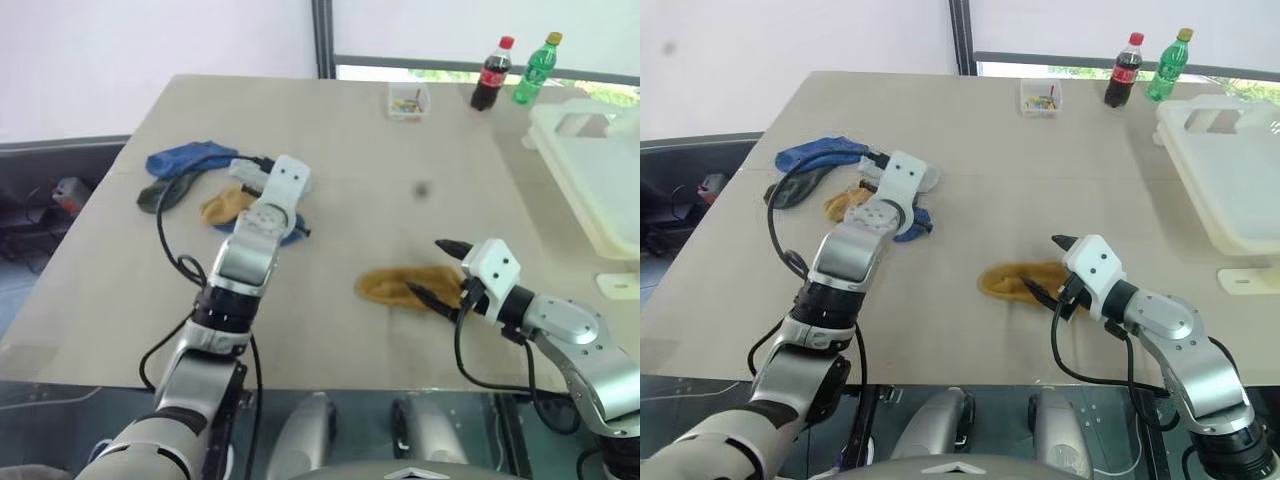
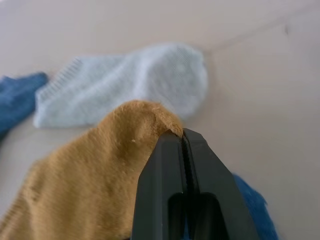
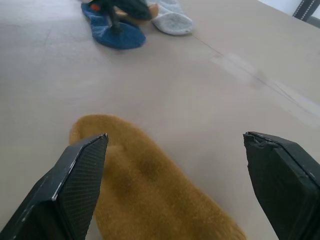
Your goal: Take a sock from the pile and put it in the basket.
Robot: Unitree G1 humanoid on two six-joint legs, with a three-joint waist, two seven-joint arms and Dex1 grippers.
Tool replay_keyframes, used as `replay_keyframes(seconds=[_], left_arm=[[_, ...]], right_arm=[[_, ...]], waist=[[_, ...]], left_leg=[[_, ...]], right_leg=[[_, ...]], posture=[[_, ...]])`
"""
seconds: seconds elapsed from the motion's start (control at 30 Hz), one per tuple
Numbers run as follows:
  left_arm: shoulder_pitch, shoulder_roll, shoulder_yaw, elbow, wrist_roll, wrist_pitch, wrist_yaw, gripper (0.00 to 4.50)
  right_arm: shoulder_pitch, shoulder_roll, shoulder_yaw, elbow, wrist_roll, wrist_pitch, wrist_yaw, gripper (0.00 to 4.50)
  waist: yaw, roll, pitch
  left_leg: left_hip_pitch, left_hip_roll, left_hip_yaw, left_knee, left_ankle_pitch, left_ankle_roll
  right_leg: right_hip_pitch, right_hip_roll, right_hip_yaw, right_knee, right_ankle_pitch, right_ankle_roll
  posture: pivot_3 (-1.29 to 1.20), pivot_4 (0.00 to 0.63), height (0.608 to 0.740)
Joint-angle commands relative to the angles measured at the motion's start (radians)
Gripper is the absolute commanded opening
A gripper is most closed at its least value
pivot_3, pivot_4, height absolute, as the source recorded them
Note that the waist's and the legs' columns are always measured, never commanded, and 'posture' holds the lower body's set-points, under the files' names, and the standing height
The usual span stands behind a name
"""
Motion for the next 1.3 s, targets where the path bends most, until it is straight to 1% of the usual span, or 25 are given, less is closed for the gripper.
replay_keyframes(seconds=[0.03,0.1,0.2,0.33,0.47,0.57,0.73,0.8,0.83,0.93,1.0,1.1,1.17,1.23,1.3], left_arm=[[-0.007,0.013,0.06,0.001,0.042,-0.037,0.063,0.06],[-0.003,0.031,0.077,-0.016,0.047,-0.039,0.064,0.06],[0.056,0.069,0.121,-0.119,0.025,-0.044,0.028,0.06],[0.226,0.144,0.254,-0.353,-0.092,-0.093,-0.124,0.06],[0.325,0.242,0.343,-0.438,-0.163,-0.113,-0.243,0.06],[0.391,0.3,0.363,-0.481,-0.232,-0.135,-0.356,0.06],[0.59,0.406,0.392,-0.591,-0.365,-0.12,-0.559,0.06],[0.679,0.457,0.387,-0.629,-0.381,-0.157,-0.625,0.06],[0.697,0.47,0.387,-0.636,-0.402,-0.146,-0.647,0.06],[0.674,0.488,0.372,-0.668,-0.503,-0.045,-0.689,0.06],[0.614,0.47,0.364,-0.677,-0.581,0.063,-0.682,0.06],[0.5,0.425,0.306,-0.65,-0.638,0.197,-0.636,0.06],[0.42,0.367,0.237,-0.608,-0.613,0.248,-0.56,0.06],[0.352,0.312,0.172,-0.538,-0.54,0.247,-0.461,0.06],[0.279,0.285,0.135,-0.371,-0.426,0.178,-0.35,0.06]], right_arm=[[-0.001,0.002,-0.01,-0.043,-0.005,-0.015,-0.008,4.5],[-0.006,0.001,-0.011,-0.042,-0.002,-0.014,-0.005,4.5],[-0.009,-0.003,-0.017,-0.035,0.0,-0.018,0.001,4.5],[-0.012,-0.004,-0.018,-0.024,0.005,-0.025,0.011,4.5],[-0.028,0.008,0.011,-0.004,0.006,-0.035,0.026,4.5],[-0.048,0.012,0.021,0.016,0.005,-0.043,0.039,4.5],[-0.064,0.01,0.023,0.036,0.006,-0.05,0.055,4.5],[-0.058,0.009,0.021,0.032,0.008,-0.05,0.057,4.5],[-0.056,0.009,0.02,0.031,0.009,-0.049,0.057,4.5],[-0.043,0.008,0.019,0.02,0.01,-0.044,0.053,4.5],[-0.034,0.005,0.014,0.01,0.011,-0.04,0.05,4.5],[-0.025,0.003,0.006,0.0,0.013,-0.032,0.043,4.5],[-0.017,-0.002,0.004,-0.011,0.008,-0.031,0.039,4.5],[-0.013,-0.002,-0.001,-0.02,0.006,-0.023,0.029,4.5],[0.001,-0.004,-0.02,-0.04,0.011,-0.011,0.017,4.5]], waist=[[-0.001,0.0,0.0],[-0.001,0.0,0.0],[-0.006,0.0,0.0],[-0.008,0.0,0.0],[-0.002,0.0,0.0],[0.002,0.0,0.0],[-0.007,0.001,0.0],[-0.008,0.001,0.0],[-0.007,0.001,0.001],[0.006,0.002,0.001],[0.015,0.002,0.001],[0.019,0.002,0.001],[0.02,0.002,0.001],[0.018,0.002,0.001],[0.016,0.002,0.001]], left_leg=[[0.0,0.0,0.0,0.0,0.0,0.001],[0.0,0.0,0.0,0.0,0.0,0.001],[0.0,0.0,0.0,0.0,0.0,0.001],[0.0,0.003,0.002,-0.001,0.002,-0.003],[0.0,0.003,0.001,-0.001,0.0,0.0],[0.001,0.003,0.0,0.0,-0.001,0.001],[0.001,0.003,0.002,0.0,-0.001,0.001],[0.001,0.004,0.002,-0.001,-0.001,0.001],[0.001,0.005,0.002,-0.001,-0.001,0.001],[0.0,0.005,0.001,-0.001,-0.001,0.001],[0.001,0.005,0.0,0.0,-0.001,0.001],[0.001,0.004,0.001,0.001,-0.001,0.001],[0.001,0.004,0.0,0.001,-0.001,0.001],[0.001,0.003,0.001,0.001,-0.001,0.001],[0.001,0.003,0.001,0.001,-0.001,0.001]], right_leg=[[0.0,0.0,0.0,0.0,0.0,0.0],[0.0,0.0,0.0,0.0,0.0,0.0],[0.0,0.0,0.0,0.0,0.0,0.0],[-0.001,0.0,0.002,-0.001,0.0,0.0],[-0.001,0.0,0.001,0.0,0.0,0.0],[0.001,0.0,0.0,-0.001,0.0,-0.001],[0.0,0.0,0.002,-0.001,0.0,-0.001],[0.0,0.0,0.002,-0.001,0.0,-0.001],[-0.001,0.0,0.002,-0.001,0.0,-0.001],[0.0,0.0,0.001,-0.002,-0.002,-0.004],[0.001,0.0,0.0,-0.002,-0.003,-0.005],[0.001,0.0,0.0,-0.002,-0.002,-0.003],[0.001,0.001,-0.001,-0.001,0.0,-0.001],[0.001,0.001,0.0,-0.001,0.0,-0.001],[0.001,0.001,0.0,-0.001,0.0,-0.001]], posture=[[0.0,0.15,0.74],[0.0,0.15,0.74],[0.0,0.15,0.74],[0.0,0.15,0.74],[0.0,0.15,0.74],[0.0,0.15,0.74],[0.0,0.15,0.74],[0.0,0.15,0.74],[0.0,0.15,0.74],[0.0,0.15,0.74],[0.0,0.15,0.74],[0.0,0.15,0.74],[0.0,0.15,0.74],[0.0,0.15,0.74],[0.0,0.15,0.74]])
